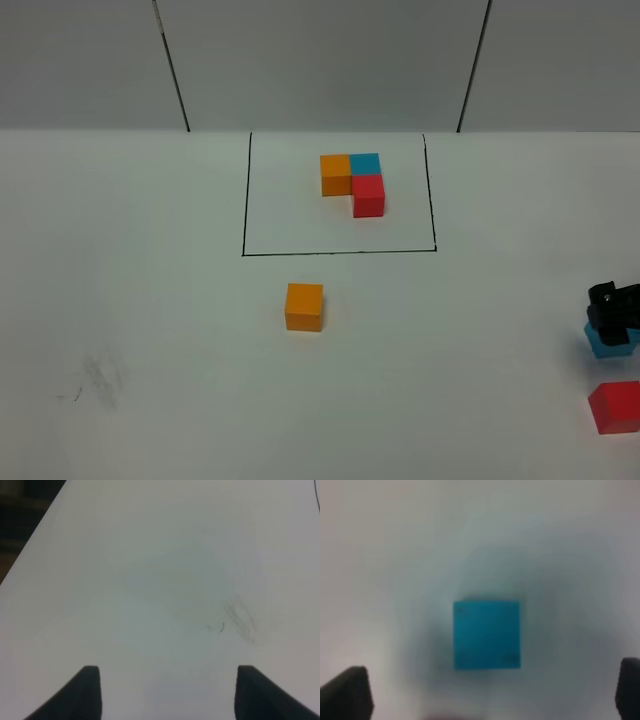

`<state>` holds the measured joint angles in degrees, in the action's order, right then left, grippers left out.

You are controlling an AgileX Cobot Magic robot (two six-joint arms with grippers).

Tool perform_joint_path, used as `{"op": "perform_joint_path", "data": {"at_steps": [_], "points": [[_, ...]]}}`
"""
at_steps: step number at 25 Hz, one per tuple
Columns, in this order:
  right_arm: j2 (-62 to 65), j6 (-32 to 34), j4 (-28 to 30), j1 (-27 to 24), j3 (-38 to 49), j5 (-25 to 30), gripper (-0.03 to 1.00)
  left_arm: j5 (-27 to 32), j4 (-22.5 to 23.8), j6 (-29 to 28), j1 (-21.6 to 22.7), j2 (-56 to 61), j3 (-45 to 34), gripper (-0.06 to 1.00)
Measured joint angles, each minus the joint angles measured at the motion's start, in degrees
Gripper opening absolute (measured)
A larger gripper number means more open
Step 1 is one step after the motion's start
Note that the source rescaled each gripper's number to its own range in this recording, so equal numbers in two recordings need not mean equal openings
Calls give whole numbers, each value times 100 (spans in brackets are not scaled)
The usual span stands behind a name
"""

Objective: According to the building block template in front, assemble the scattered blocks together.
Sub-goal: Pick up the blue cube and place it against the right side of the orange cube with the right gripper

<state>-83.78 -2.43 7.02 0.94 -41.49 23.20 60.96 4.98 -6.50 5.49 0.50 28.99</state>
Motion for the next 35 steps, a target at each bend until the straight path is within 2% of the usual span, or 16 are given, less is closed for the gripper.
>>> {"op": "perform_joint_path", "data": {"at_steps": [10,20,25,30,35], "points": [[-882,-48,18,0,-484,29,94,0,0,0,0,0,0,28],[-1592,-61,66,0,-536,76,91,0,0,0,0,0,0,28],[-1801,-61,71,0,-536,-100,88,0,0,0,0,0,0,28],[-1946,-61,71,0,-536,-243,79,0,0,0,0,0,0,28],[-2007,-67,71,0,-539,-285,65,0,0,0,0,0,0,28]]}}
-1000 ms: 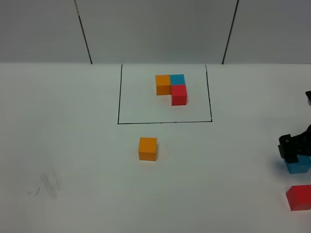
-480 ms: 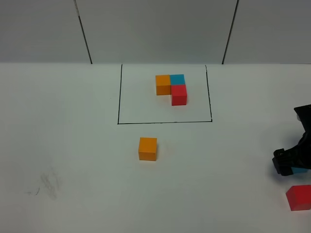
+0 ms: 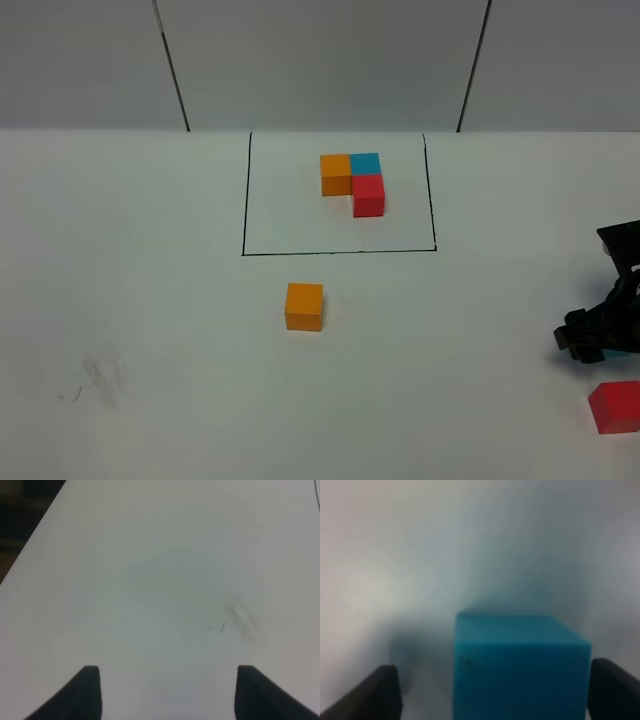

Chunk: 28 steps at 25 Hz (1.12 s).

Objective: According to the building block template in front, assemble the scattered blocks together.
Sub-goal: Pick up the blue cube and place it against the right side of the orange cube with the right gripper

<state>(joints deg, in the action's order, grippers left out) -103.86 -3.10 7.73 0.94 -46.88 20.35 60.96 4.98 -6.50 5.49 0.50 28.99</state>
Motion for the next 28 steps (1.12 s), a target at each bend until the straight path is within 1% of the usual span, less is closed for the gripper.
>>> {"op": "perform_joint_path", "data": {"at_steps": [2,3,6,12,16,19,21,25,28], "points": [[0,0,12,0,0,-27,56,0,0,0,0,0,0,28],[0,-17,17,0,0,-36,50,0,0,0,0,0,0,28],[0,-17,119,0,0,-47,25,0,0,0,0,0,0,28],[320,-245,401,0,0,218,24,0,0,4,0,0,0,28],[750,-805,436,230,-137,480,24,0,0,4,0,0,0,28],[842,-1573,436,651,-410,769,24,0,0,4,0,0,0,28],[842,-2275,399,977,-573,922,24,0,0,4,0,0,0,28],[828,-3691,46,1671,-864,968,24,0,0,4,0,0,0,28],[657,-4336,-369,2069,-1174,1075,24,0,0,4,0,0,0,28]]}}
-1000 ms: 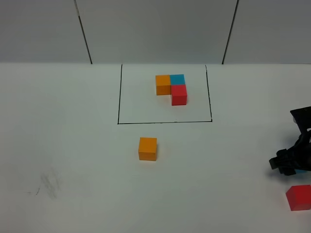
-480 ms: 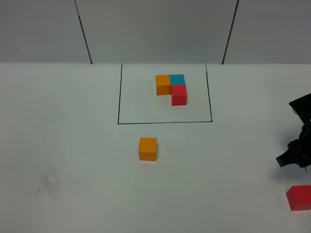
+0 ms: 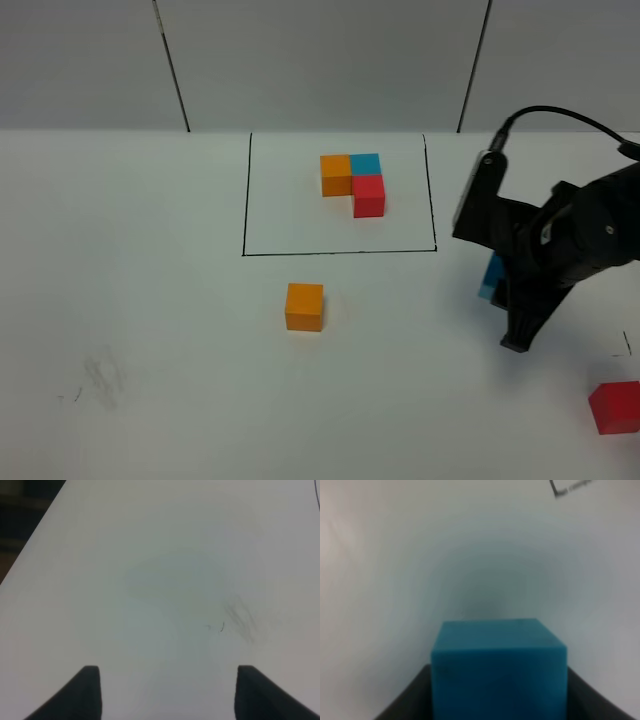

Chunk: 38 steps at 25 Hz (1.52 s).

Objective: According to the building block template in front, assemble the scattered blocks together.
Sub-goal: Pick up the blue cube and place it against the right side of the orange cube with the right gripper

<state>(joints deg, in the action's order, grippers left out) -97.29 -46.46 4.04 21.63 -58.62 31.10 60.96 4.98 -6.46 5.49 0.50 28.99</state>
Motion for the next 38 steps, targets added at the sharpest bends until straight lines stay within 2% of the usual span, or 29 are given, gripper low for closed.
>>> {"op": "perform_joint_path", "data": {"at_steps": [3,8,14,20,26,38], "points": [[-450,-254,-242,297,-488,366,24,0,0,0,0,0,0,28],[-1236,-507,-311,751,-1400,952,24,0,0,0,0,0,0,28],[-1850,-759,-344,1176,-2253,1212,24,0,0,0,0,0,0,28],[-2342,-803,-404,1292,-2911,1488,24,0,0,0,0,0,0,28],[-2626,-856,-442,1385,-3331,1684,24,0,0,0,0,0,0,28],[-2671,-964,-527,1525,-3387,1713,24,0,6,0,0,0,-2,28]]}}
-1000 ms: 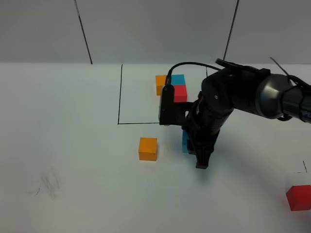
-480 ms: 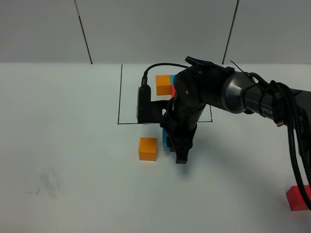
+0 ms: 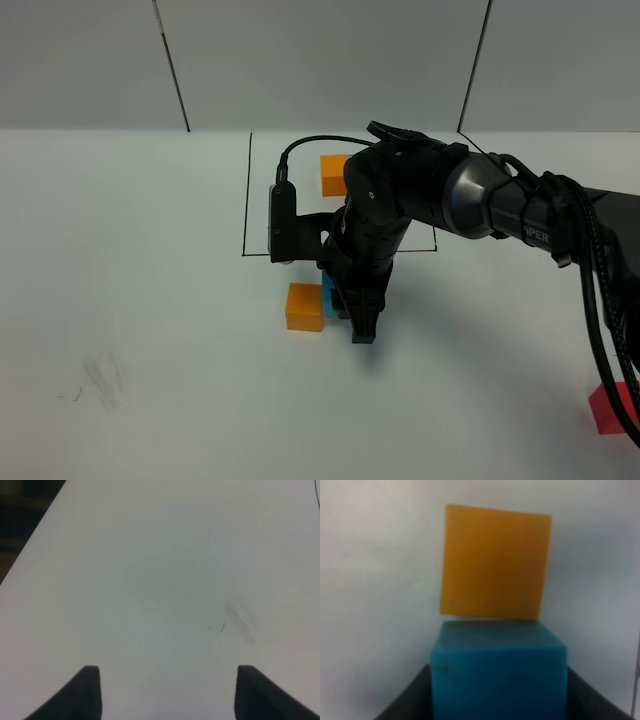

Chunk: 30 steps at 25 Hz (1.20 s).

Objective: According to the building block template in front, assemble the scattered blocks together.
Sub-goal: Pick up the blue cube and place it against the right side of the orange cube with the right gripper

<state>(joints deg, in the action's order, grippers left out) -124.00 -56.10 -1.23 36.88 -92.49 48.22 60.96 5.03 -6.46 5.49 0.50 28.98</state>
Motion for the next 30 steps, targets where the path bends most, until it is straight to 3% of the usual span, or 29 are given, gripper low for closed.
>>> {"op": "perform_joint_path", "data": {"at_steps": [30], "points": [[-447,-305,192,0,-126,-21,24,0,0,0,0,0,0,28]]}}
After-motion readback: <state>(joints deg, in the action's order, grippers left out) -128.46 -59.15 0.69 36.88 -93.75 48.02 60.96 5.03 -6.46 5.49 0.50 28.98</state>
